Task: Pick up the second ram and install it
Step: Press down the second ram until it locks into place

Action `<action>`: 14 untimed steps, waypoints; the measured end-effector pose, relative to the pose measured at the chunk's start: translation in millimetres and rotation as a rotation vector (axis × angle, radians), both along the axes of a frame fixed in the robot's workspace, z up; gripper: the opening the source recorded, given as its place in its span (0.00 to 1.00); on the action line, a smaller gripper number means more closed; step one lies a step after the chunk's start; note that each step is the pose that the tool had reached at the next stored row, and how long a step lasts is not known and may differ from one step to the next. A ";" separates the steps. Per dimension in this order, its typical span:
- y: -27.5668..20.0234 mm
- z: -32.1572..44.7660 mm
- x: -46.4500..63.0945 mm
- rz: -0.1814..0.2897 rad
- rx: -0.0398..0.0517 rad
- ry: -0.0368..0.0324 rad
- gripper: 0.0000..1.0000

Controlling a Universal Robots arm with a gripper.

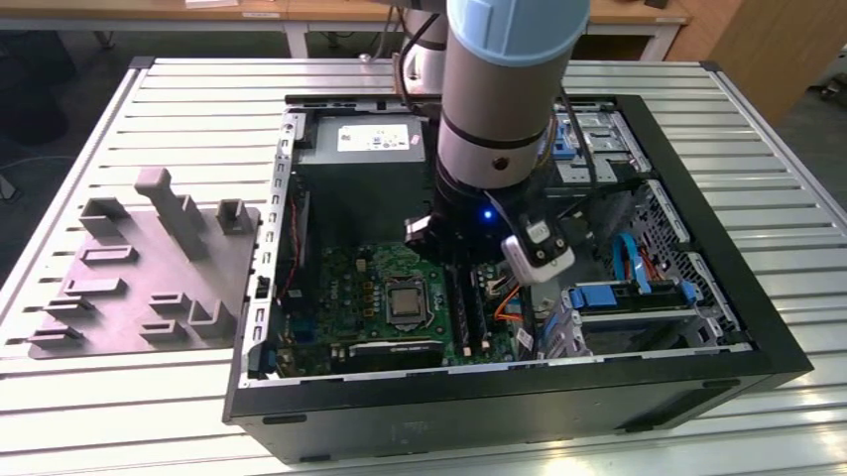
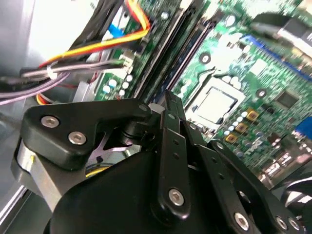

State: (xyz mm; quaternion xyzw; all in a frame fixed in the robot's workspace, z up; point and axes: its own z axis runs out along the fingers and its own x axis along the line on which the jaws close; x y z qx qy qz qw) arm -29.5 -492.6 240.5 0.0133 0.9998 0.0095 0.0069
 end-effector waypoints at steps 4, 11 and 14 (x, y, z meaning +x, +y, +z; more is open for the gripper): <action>-11.8 0.0 0.0 0.000 -0.0001 0.0000 0.10; -24.9 -0.3 0.0 0.000 -0.0001 0.0002 0.10; -27.3 -1.2 -0.1 -0.001 0.0000 0.0005 0.10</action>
